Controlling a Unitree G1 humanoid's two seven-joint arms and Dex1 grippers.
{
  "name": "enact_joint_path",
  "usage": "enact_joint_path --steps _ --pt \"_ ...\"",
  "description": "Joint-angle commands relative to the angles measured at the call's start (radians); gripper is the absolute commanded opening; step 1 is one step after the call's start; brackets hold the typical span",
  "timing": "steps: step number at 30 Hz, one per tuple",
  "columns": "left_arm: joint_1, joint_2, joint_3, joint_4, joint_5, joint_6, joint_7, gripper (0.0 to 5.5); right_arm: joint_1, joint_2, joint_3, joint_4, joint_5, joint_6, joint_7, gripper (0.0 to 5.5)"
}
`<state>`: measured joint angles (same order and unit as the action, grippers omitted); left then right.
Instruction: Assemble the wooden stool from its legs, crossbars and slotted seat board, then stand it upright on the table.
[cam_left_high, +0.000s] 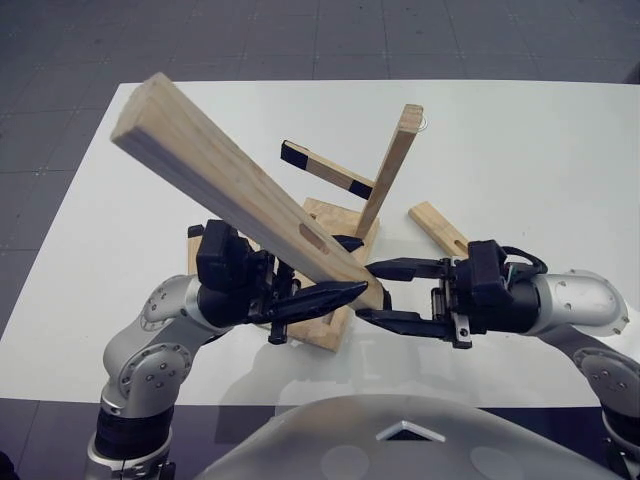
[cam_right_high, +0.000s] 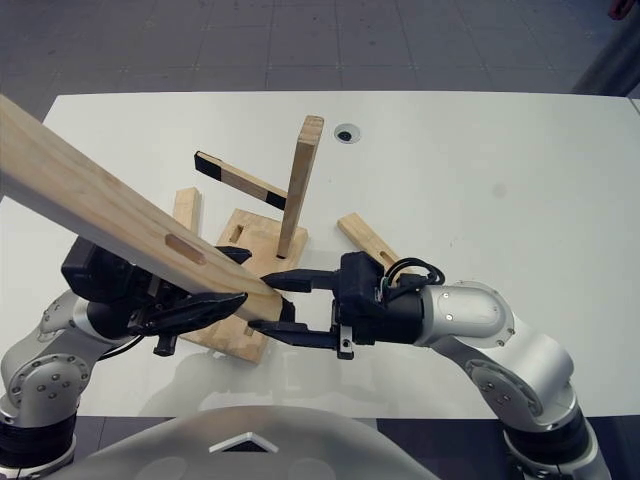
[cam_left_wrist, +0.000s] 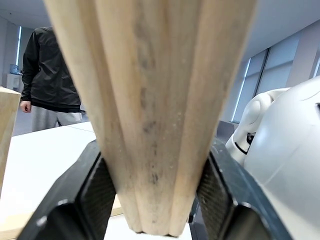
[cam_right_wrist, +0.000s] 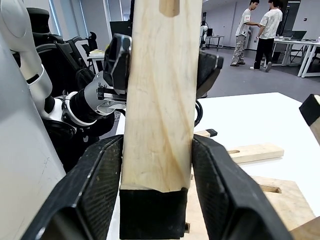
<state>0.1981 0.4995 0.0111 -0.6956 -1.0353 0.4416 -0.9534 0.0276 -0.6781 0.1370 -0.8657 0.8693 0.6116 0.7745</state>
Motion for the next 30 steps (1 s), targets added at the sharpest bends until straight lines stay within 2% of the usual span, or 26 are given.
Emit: enact_joint_path --steps 1,10,24,25,30 --pt "-0.006 0.004 -0.008 -0.001 0.084 -0.033 0.024 2.08 -0.016 -0.003 0.009 -0.009 0.031 0.014 0.005 2.09" --pt "0.087 0.113 -0.024 -0.039 0.134 -0.087 -0.141 2.06 -0.024 0.001 0.020 -0.003 0.025 0.028 0.012 2.06" --pt "0.094 0.127 -0.045 -0.022 0.155 -0.129 -0.131 2.06 -0.026 -0.010 0.031 -0.005 -0.036 0.010 0.047 2.05" --pt "0.092 0.127 -0.045 -0.022 0.154 -0.129 -0.130 2.06 -0.029 -0.007 0.035 0.003 -0.041 0.015 0.043 2.42" --pt "0.091 0.132 -0.037 -0.023 0.142 -0.127 -0.131 2.06 -0.045 0.004 0.040 0.035 -0.070 0.006 0.036 3.32"
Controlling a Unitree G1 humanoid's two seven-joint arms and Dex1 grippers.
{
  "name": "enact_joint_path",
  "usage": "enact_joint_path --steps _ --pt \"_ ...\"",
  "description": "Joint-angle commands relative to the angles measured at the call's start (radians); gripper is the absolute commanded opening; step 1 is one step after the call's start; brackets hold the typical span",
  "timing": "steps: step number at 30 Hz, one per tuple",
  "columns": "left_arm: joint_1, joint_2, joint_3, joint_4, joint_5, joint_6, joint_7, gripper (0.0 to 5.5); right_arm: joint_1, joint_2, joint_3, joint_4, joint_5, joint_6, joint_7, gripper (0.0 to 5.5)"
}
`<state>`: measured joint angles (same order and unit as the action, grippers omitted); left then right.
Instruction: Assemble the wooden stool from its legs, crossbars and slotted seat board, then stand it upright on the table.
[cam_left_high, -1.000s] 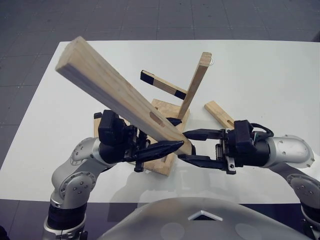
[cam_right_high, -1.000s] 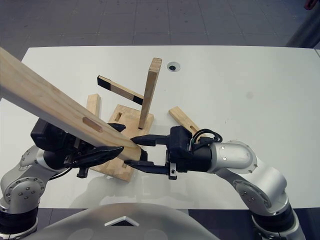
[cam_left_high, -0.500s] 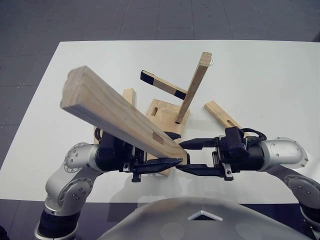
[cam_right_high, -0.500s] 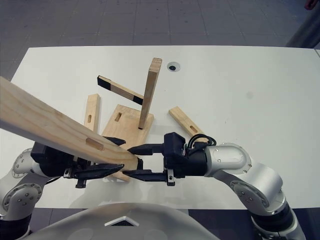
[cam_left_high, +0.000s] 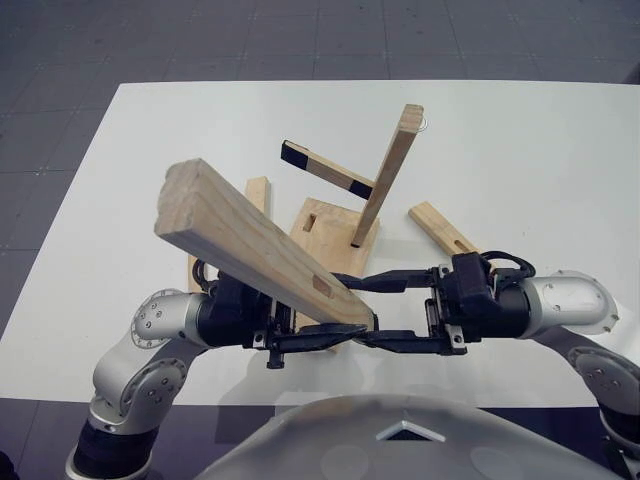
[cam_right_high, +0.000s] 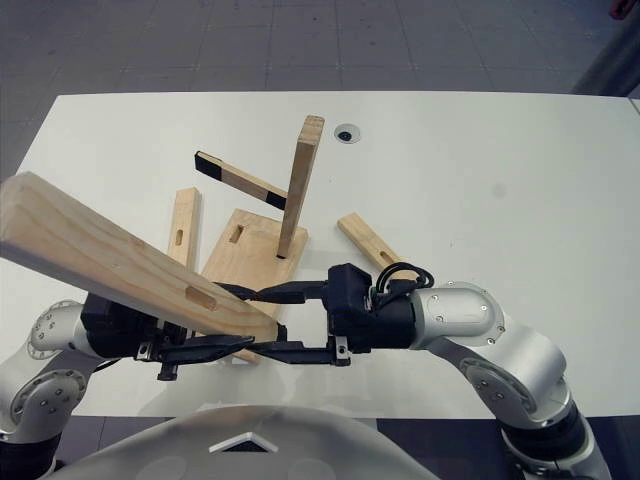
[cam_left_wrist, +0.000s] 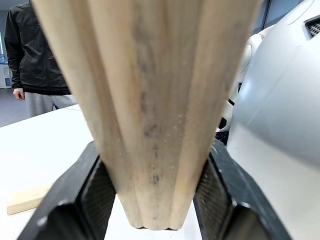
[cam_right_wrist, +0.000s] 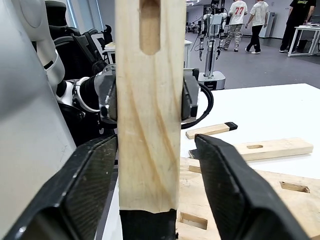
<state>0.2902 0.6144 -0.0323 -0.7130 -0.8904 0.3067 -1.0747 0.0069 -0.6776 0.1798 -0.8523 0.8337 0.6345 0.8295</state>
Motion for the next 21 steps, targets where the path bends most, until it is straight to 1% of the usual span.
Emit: enact_joint_path --steps 1,5,6,7,11,17,19,21 --pt "0.000 0.018 0.008 -0.007 -0.007 0.008 -0.011 2.06 -0.025 0.004 -0.004 0.025 -0.042 -0.019 -0.020 3.51" --pt "0.000 0.023 0.017 -0.013 -0.021 0.013 -0.010 2.06 -0.005 -0.007 -0.022 0.049 -0.072 -0.037 -0.024 4.34" --pt "0.003 0.028 0.024 -0.014 -0.022 0.013 -0.015 2.06 0.010 -0.016 -0.028 0.054 -0.084 -0.046 -0.018 4.43" --pt "0.004 0.033 0.031 -0.012 -0.020 0.012 -0.018 2.06 0.026 -0.027 -0.033 0.057 -0.094 -0.055 -0.008 4.66" --pt "-0.003 0.061 0.091 0.025 -0.018 0.006 -0.034 2.06 0.114 -0.088 -0.083 0.058 -0.127 -0.098 0.043 5.44" --pt "-0.020 0.068 0.152 0.078 -0.014 0.002 -0.042 2.06 0.199 -0.119 -0.179 0.080 -0.164 -0.154 0.062 5.50" --pt "-0.021 0.073 0.173 0.086 -0.009 -0.005 -0.049 2.06 0.206 -0.109 -0.171 0.086 -0.205 -0.165 0.034 5.50" --pt "-0.031 0.087 0.223 0.102 -0.012 -0.015 -0.061 2.06 0.202 -0.092 -0.115 0.102 -0.300 -0.173 -0.021 5.50"
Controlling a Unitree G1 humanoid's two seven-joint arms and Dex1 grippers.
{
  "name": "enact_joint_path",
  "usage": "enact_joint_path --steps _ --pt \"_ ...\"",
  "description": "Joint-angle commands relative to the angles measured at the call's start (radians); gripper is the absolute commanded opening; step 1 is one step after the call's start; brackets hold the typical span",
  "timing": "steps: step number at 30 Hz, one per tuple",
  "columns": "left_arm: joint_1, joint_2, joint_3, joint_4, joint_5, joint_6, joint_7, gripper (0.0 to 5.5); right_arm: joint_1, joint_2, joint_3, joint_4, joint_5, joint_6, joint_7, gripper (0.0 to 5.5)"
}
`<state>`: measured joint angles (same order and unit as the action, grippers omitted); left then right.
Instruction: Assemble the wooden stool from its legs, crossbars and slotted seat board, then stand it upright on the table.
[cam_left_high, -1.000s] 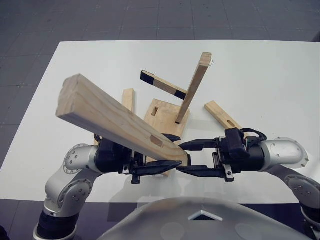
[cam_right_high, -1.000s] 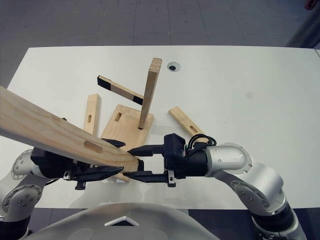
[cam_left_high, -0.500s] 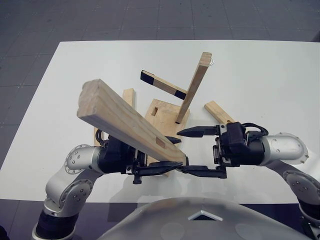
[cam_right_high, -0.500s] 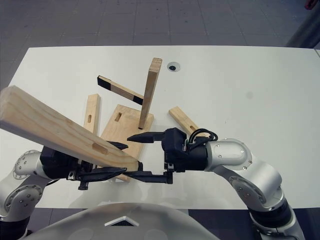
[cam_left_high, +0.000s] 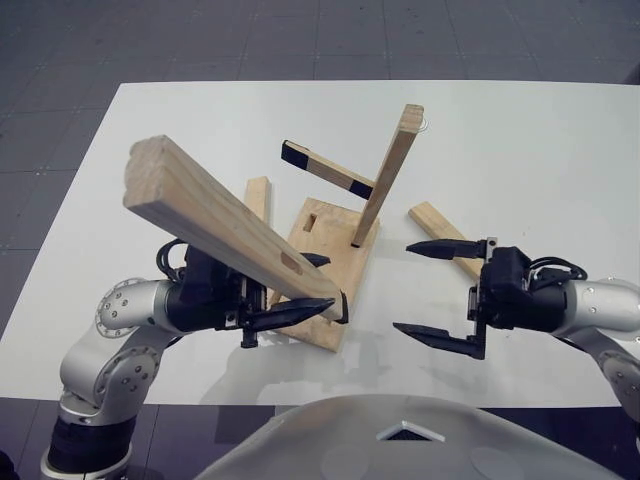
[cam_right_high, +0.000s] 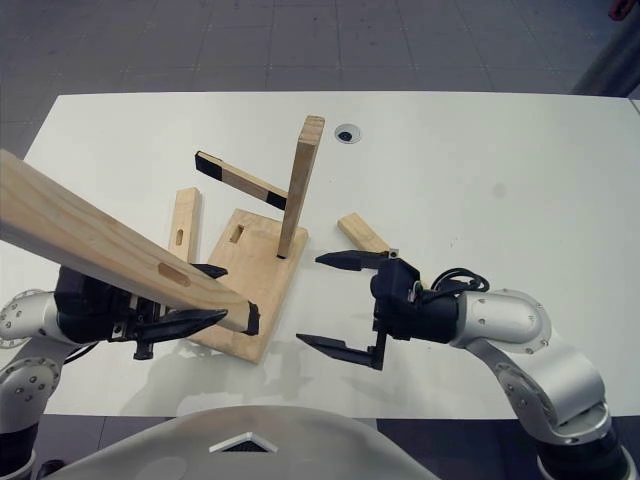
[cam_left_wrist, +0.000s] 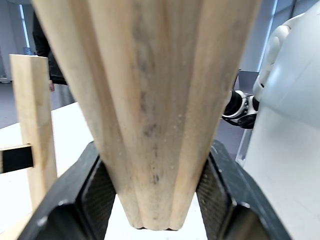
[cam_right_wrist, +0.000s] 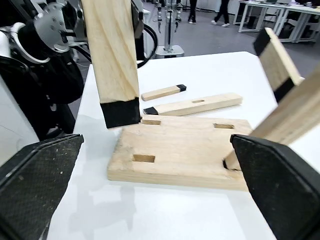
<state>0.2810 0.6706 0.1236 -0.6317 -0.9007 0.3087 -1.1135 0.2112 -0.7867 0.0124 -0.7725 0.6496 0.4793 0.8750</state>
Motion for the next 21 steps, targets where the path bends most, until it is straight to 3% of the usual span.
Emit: enact_joint_path --steps 1,7,21 --pt "-0.028 0.040 0.091 0.031 0.003 -0.024 -0.027 2.06 -0.007 0.027 0.083 0.030 -0.157 -0.021 -0.091 5.50" --pt "-0.061 0.101 0.155 0.127 0.109 -0.070 -0.071 2.06 -0.030 0.088 0.239 -0.010 -0.271 -0.001 -0.170 5.50" --pt "-0.124 0.085 0.089 0.209 0.227 -0.112 -0.077 2.06 -0.140 0.209 0.519 0.092 -0.455 0.022 -0.214 5.50"
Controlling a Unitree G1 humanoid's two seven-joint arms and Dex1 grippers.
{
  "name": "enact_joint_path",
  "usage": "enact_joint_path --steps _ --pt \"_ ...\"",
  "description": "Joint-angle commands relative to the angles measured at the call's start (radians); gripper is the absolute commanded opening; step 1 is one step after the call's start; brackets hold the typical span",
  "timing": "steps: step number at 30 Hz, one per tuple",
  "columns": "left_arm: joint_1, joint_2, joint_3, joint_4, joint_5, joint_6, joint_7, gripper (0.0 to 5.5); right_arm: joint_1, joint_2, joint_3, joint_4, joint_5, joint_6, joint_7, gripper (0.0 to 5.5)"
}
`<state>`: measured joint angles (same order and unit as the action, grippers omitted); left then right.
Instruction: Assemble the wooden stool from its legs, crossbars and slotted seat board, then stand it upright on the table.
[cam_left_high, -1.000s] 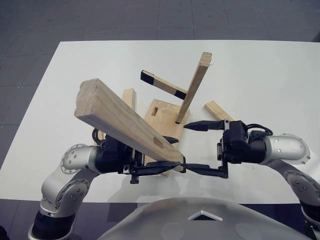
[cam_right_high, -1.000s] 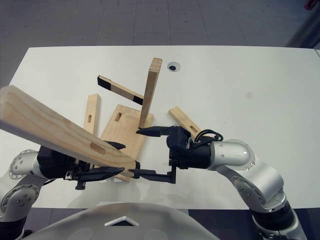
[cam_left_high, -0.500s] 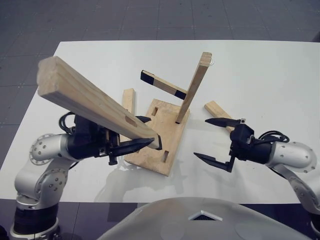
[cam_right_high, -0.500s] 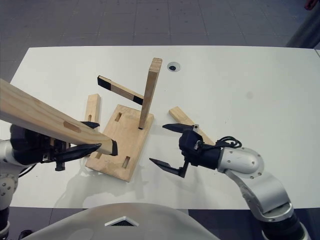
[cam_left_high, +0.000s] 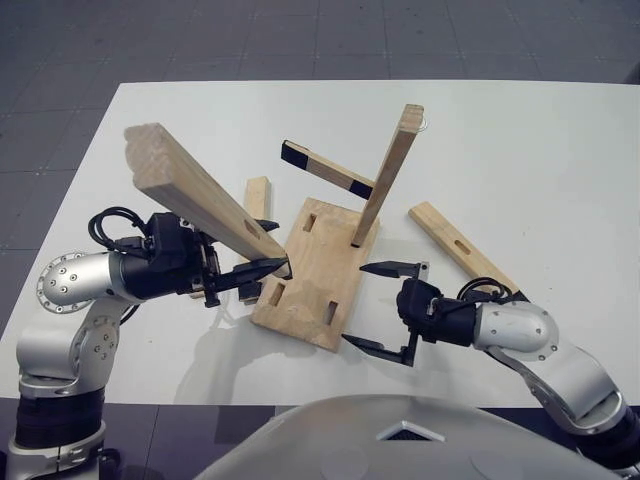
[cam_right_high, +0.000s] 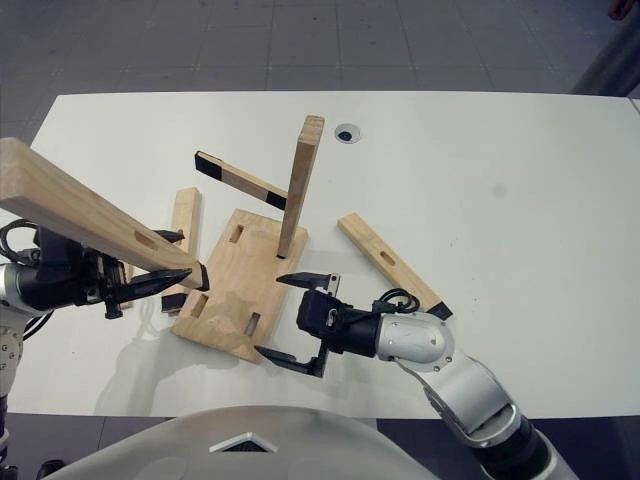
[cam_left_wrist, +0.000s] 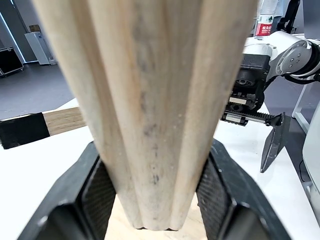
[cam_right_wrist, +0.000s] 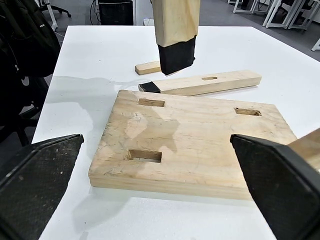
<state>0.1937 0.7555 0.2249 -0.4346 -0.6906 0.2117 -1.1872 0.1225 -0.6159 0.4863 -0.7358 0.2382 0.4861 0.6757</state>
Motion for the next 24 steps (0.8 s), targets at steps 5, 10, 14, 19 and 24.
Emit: enact_joint_path --steps 5,10,14,19,24 --pt "-0.049 -0.002 -0.014 0.020 0.014 -0.018 0.003 2.06 -0.153 0.137 0.081 0.187 -0.089 0.021 -0.037 5.50" --pt "-0.051 0.003 -0.001 0.017 -0.001 -0.017 0.000 2.06 -0.228 0.227 0.093 0.295 -0.122 0.029 -0.066 5.50" --pt "-0.045 0.000 -0.004 0.015 0.002 -0.021 0.000 2.06 -0.257 0.279 0.106 0.325 -0.142 0.052 -0.086 5.50" --pt "-0.046 -0.001 -0.001 0.011 -0.004 -0.021 0.002 2.06 -0.255 0.316 0.149 0.355 -0.171 0.088 -0.105 5.50" --pt "-0.051 -0.001 -0.002 0.006 -0.007 -0.017 0.009 2.06 -0.223 0.323 0.214 0.377 -0.193 0.120 -0.107 5.50"
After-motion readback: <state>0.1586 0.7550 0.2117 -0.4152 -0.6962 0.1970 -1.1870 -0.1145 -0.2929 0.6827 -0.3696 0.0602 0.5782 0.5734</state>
